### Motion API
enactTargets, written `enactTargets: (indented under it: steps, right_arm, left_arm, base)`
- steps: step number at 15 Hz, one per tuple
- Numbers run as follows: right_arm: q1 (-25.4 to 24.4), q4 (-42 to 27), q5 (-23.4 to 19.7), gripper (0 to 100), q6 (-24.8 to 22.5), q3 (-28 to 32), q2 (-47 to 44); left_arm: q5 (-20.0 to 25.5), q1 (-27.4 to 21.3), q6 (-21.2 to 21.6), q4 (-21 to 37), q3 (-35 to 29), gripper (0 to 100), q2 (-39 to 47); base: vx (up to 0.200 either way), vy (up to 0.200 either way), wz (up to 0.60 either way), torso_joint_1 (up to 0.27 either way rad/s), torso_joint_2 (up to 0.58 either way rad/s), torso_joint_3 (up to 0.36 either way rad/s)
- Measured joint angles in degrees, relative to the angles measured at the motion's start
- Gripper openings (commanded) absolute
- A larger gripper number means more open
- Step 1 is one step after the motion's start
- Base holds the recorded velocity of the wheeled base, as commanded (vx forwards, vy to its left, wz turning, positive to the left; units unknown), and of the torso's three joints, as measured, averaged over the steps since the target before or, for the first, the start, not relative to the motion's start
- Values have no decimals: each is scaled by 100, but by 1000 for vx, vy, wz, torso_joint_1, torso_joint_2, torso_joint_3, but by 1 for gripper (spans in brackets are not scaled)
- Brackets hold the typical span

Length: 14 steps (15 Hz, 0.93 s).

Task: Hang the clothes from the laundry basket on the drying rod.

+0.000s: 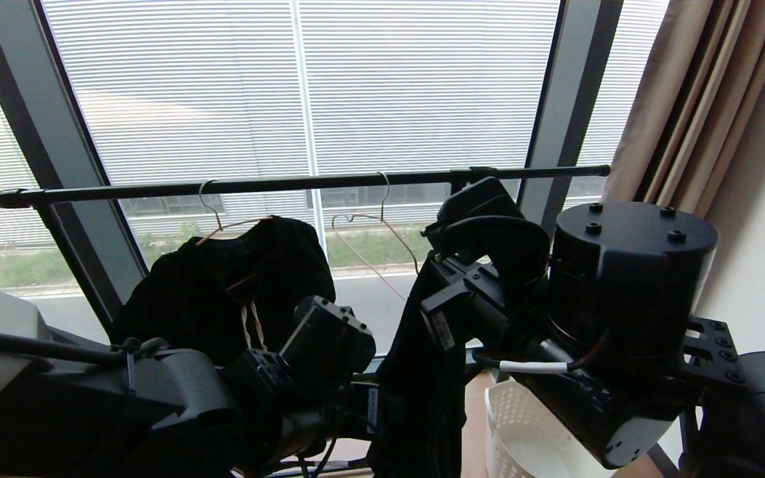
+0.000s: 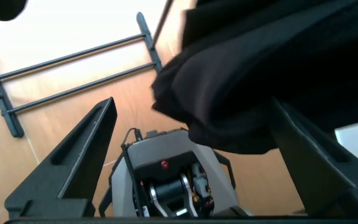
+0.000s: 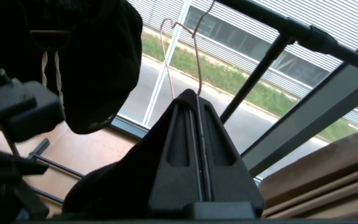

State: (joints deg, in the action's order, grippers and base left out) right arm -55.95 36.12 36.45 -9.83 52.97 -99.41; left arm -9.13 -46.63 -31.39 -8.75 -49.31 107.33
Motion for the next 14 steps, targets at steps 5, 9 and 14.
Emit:
enactTargets:
  steps: [5, 9, 14]
  right_arm:
    - [1, -2, 63, 0, 35, 94, 11]
    - [89, -27, 126, 0, 88, 94, 77]
    - [452, -90, 138, 0, 88, -66, 197]
  left_arm:
    - [-11, -218, -207, 44, 67, 0, 80]
    - [-129, -229, -279, 35, 194, 0, 44]
    - [-173, -102, -271, 22, 373, 0, -405]
  base:
    - [0, 0, 0, 0, 0, 0]
    - [0, 0, 0, 0, 0, 0]
    - [0, 0, 0, 0, 0, 0]
